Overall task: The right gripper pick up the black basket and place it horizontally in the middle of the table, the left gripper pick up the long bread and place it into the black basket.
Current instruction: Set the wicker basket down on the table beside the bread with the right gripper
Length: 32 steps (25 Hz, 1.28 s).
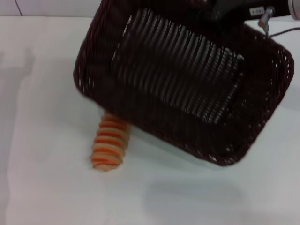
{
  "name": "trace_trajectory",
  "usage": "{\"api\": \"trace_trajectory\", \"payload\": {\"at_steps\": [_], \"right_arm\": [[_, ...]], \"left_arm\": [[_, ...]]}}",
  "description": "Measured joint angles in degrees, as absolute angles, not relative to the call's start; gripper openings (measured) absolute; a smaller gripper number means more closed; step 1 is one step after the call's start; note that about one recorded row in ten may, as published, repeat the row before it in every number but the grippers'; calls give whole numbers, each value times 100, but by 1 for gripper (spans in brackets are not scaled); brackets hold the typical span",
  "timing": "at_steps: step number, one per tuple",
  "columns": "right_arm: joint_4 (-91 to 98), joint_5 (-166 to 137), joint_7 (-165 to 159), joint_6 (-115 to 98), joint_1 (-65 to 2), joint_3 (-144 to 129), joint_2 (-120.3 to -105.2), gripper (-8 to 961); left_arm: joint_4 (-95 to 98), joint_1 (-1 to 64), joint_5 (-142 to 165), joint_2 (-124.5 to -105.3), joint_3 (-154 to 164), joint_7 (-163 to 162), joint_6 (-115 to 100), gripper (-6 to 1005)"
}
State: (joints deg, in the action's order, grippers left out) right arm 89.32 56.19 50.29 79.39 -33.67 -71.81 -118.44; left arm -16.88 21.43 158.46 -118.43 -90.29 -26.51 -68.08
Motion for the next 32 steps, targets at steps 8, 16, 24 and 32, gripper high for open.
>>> {"api": "trace_trajectory", "payload": {"at_steps": [8, 16, 24, 32], "right_arm": [[8574, 5679, 5209, 9426, -4157, -6727, -11618, 175], [7966, 5998, 5169, 9976, -4598, -6773, -11196, 175], [7768, 5905, 5022, 10052, -4727, -7212, -10981, 174], [7260, 5236, 5075, 10013, -4999, -7437, -11108, 174]], "left_arm": [[-1685, 2269, 15844, -11838, -9740, -2456, -6701, 811], [-1705, 2412, 15846, -11838, -9977, -2161, -6701, 811], [-1705, 2505, 15847, -11838, -10127, -2110, -6707, 811], [-1705, 2557, 15847, -11848, -10134, -2109, -6748, 811]]}}
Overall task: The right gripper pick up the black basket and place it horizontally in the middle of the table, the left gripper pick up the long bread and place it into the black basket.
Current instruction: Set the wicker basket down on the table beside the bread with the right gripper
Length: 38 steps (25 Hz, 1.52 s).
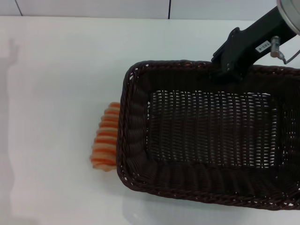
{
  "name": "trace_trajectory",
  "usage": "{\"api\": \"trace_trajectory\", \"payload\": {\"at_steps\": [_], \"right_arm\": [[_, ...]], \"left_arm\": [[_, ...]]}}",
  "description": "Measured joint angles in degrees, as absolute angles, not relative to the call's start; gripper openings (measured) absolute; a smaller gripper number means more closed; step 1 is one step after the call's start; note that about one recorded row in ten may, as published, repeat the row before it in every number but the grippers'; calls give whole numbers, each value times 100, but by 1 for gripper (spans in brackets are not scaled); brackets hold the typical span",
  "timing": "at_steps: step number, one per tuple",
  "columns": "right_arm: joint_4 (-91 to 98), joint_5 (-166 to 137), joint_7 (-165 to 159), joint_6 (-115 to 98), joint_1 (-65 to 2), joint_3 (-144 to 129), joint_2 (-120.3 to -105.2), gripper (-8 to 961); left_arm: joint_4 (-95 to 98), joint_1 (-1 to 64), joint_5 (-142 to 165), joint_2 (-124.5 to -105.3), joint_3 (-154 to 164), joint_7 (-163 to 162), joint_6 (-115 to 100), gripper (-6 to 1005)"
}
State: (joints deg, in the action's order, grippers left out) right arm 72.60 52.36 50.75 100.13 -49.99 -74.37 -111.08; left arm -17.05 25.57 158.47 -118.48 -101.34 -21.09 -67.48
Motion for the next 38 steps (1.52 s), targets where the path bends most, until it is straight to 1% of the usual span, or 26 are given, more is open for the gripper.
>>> {"api": "trace_trajectory", "payload": {"at_steps": [5, 6, 7, 8, 9, 15, 19, 26, 27, 31, 38], "right_arm": [[7140, 5032, 5168, 9961, -5110, -7487, -11184, 174], [7134, 4957, 5181, 9941, -5131, -7502, -11212, 174], [7100, 4788, 5207, 9889, -5194, -7551, -11279, 174], [7100, 4788, 5207, 9889, -5194, -7551, -11279, 174], [7019, 4707, 5213, 9823, -5271, -7636, -11326, 174], [6778, 4547, 5261, 9652, -5487, -7777, -11394, 174], [6580, 4204, 5250, 9490, -5703, -7894, -11511, 174], [6361, 3844, 5181, 9361, -5899, -8047, -11614, 174], [6282, 3725, 5167, 9298, -5951, -8050, -11651, 203], [6262, 3612, 5122, 9202, -5988, -8066, -11688, 317], [6393, 3604, 4925, 8743, -5963, -8046, -11692, 365]], "left_arm": [[-1705, 2559, 15847, -11848, -10138, -2109, -6760, 811], [-1705, 2559, 15847, -11848, -10139, -2109, -6762, 811], [-1705, 2559, 15847, -11848, -10141, -2109, -6765, 811], [-1705, 2559, 15847, -11848, -10141, -2109, -6765, 811], [-1705, 2559, 15846, -11848, -10141, -2109, -6765, 811], [-1705, 2557, 15847, -11848, -10143, -2109, -6768, 811], [-1705, 2557, 15846, -11855, -10143, -2112, -6770, 811], [-1705, 2557, 15845, -11859, -10143, -2150, -6785, 811], [-1705, 2557, 15844, -11861, -10143, -2154, -6787, 811], [-1705, 2557, 15841, -11865, -10143, -2165, -6795, 811], [-1705, 2557, 15837, -11865, -10143, -2171, -6835, 811]]}}
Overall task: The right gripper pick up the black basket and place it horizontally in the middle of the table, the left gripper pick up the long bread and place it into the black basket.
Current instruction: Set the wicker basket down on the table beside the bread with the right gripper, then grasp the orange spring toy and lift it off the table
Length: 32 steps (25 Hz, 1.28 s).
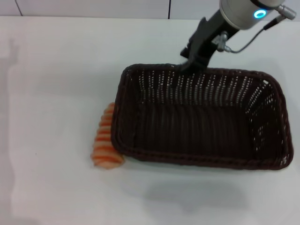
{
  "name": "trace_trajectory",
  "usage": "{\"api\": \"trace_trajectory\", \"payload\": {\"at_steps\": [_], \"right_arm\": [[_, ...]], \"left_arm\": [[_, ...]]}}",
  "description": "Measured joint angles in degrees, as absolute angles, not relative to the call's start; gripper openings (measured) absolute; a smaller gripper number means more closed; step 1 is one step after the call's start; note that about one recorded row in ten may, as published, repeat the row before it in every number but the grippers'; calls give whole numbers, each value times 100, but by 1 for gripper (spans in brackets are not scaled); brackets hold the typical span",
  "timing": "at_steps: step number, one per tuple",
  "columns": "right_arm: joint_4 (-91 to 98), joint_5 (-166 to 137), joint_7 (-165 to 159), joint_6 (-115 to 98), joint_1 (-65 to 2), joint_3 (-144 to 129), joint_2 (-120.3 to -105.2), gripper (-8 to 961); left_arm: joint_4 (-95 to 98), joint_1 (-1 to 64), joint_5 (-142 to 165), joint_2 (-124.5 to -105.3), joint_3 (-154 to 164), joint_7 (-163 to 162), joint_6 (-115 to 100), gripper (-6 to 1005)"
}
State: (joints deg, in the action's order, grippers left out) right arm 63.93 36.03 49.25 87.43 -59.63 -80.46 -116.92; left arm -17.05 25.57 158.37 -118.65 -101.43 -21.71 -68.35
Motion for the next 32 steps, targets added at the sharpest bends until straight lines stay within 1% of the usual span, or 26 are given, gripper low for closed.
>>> {"api": "trace_trajectory", "payload": {"at_steps": [4, 7, 8, 9, 10, 13, 14, 17, 18, 19, 20, 23, 24, 25, 27, 28, 29, 30, 32], "right_arm": [[6457, 3611, 4733, 8149, -5879, -8027, -11694, 392], [6567, 3556, 4578, 7771, -5765, -8018, -11693, 391], [6713, 3535, 4518, 7558, -5655, -7988, -11689, 390], [7055, 3509, 4489, 7161, -5378, -7891, -11696, 390], [7055, 3509, 4489, 7161, -5378, -7891, -11696, 390], [7645, 3523, 4732, 6434, -4800, -7743, -11798, 391], [7847, 3655, 4944, 5958, -4472, -7694, -11885, 391], [7836, 3852, 5036, 5445, -4271, -7690, -11900, 391], [7802, 3941, 5054, 5120, -4152, -7724, -11902, 391], [7776, 4091, 5066, 4411, -3894, -7882, -11913, 390], [7776, 4091, 5066, 4411, -3894, -7882, -11913, 390], [7764, 4329, 5069, 3164, -3420, -8334, -11922, 390], [7746, 4373, 5067, 2380, -3164, -8648, -11920, 390], [7746, 4373, 5067, 2380, -3164, -8648, -11920, 390], [7602, 4401, 5025, 1189, -2857, -9031, -11937, 390], [7602, 4401, 5025, 1189, -2857, -9031, -11937, 390], [7378, 4468, 5018, 321, -2714, -9385, -11937, 391], [7378, 4468, 5018, 321, -2714, -9385, -11937, 391], [7065, 4512, 5014, -742, -2598, -9824, -11923, 391]], "left_arm": [[-1705, 2557, 15837, -11865, -10143, -2177, -6839, 811], [-1705, 2540, 15839, -11866, -10142, -2217, -6848, 811], [-1705, 2540, 15839, -11866, -10142, -2217, -6848, 811], [-1705, 2534, 15836, -11866, -10143, -2245, -6853, 811], [-1705, 2524, 15836, -11865, -10141, -2303, -6860, 810], [-1705, 2509, 15838, -11865, -10113, -2334, -6863, 810], [-1705, 2499, 15852, -11865, -10081, -2340, -6864, 810], [-1705, 2488, 15875, -11865, -10004, -2377, -6864, 810], [-1704, 2481, 15879, -11863, -9902, -2443, -6863, 810], [-1674, 2478, 15879, -11859, -9711, -2571, -6847, 810], [-1674, 2478, 15879, -11859, -9711, -2571, -6847, 810], [-1641, 2490, 15879, -11861, -9440, -2599, -6832, 810], [-1642, 2492, 15880, -11861, -9234, -2605, -6832, 810], [-1642, 2492, 15880, -11861, -9234, -2605, -6832, 810], [-1693, 2477, 15883, -11857, -8819, -2646, -6843, 810], [-1693, 2477, 15883, -11857, -8819, -2646, -6843, 810], [-1712, 2470, 15885, -11856, -8601, -2654, -6861, 810], [-1712, 2470, 15885, -11856, -8601, -2654, -6861, 810], [-1718, 2476, 15885, -11856, -8372, -2655, -6864, 810]]}}
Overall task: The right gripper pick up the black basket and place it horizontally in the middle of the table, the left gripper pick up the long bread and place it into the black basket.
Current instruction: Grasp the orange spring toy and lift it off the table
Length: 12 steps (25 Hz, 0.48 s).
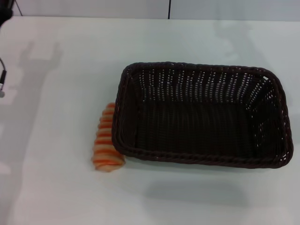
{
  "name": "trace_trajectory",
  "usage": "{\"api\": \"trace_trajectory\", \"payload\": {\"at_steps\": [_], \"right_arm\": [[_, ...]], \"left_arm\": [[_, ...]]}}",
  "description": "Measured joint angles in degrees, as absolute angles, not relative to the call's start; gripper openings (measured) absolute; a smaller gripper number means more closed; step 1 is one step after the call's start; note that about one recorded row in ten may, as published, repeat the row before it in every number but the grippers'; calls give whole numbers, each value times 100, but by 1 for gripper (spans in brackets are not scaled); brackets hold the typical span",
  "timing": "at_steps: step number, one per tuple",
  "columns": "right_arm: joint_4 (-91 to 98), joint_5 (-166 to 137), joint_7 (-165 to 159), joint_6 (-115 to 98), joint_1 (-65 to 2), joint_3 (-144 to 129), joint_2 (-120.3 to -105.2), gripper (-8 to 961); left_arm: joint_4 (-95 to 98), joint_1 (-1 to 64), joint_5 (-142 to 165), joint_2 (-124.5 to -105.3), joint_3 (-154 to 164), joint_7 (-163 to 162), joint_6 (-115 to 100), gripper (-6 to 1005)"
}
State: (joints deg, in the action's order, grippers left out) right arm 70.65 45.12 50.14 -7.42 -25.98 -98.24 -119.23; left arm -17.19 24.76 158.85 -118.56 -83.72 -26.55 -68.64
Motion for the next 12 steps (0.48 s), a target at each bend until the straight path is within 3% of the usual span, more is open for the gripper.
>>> {"api": "trace_trajectory", "payload": {"at_steps": [6, 12], "right_arm": [[5467, 4521, 3936, -4312, -2509, -10988, -11929, 390], [4905, 4501, 3051, -5388, -2234, -11075, -11929, 391]], "left_arm": [[-1723, 2520, 15892, -11854, -7997, -2569, -6868, 810], [-1765, 2422, 15856, -11824, -8043, -2565, -6868, 810]]}}
